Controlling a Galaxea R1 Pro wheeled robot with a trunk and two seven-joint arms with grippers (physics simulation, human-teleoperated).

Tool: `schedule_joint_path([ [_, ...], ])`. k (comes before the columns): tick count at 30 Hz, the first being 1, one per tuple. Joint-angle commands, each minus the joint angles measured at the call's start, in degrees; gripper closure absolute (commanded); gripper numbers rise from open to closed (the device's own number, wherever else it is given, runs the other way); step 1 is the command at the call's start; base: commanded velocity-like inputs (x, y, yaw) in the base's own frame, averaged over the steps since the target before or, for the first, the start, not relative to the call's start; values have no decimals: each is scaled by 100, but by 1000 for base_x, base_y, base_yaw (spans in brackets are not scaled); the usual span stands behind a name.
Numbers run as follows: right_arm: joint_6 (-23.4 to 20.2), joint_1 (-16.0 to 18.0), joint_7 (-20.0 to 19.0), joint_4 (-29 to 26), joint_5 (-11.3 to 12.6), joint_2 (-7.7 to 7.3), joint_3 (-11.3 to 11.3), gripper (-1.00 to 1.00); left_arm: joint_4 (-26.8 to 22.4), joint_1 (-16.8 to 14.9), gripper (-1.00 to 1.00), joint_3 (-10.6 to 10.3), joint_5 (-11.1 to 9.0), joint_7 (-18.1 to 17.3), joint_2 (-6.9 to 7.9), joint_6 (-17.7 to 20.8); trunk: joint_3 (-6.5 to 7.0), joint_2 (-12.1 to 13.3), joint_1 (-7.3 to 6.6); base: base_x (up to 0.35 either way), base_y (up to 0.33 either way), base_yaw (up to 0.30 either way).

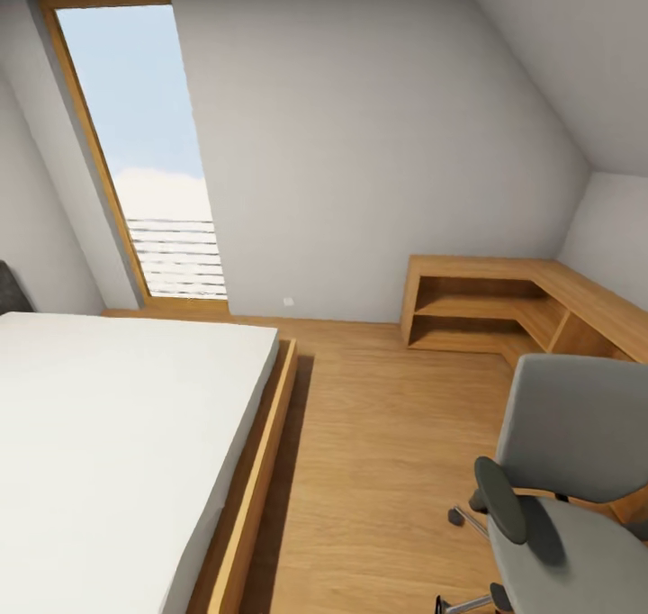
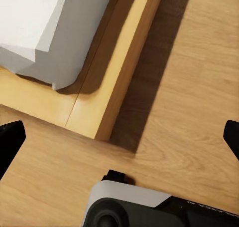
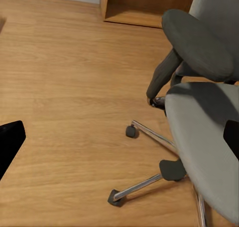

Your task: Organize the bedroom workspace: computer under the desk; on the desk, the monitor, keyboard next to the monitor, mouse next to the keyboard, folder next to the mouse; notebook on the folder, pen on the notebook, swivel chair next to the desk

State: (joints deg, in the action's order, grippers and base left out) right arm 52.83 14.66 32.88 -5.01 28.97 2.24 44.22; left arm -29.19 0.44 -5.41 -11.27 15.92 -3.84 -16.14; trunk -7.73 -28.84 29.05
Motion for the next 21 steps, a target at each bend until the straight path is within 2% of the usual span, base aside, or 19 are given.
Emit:
schedule_joint_path([
  [1,9,5,40,0,22,-2,49,-100,-8,0,-100,-48,-59,43,6,-15,-9,-9,3,4,0,38],
  [8,13,5,40,0,21,-19,43,-100,-8,0,-100,-48,-59,43,6,-13,-1,-9,3,39,-36,-20],
  [15,17,6,35,0,21,-22,43,-100,-8,0,-100,-48,-59,36,7,-12,39,-9,3,185,-178,-183],
  [21,10,5,30,0,21,-22,43,-100,-8,0,-100,-42,-59,23,6,-23,73,-9,3,62,-54,-183],
])
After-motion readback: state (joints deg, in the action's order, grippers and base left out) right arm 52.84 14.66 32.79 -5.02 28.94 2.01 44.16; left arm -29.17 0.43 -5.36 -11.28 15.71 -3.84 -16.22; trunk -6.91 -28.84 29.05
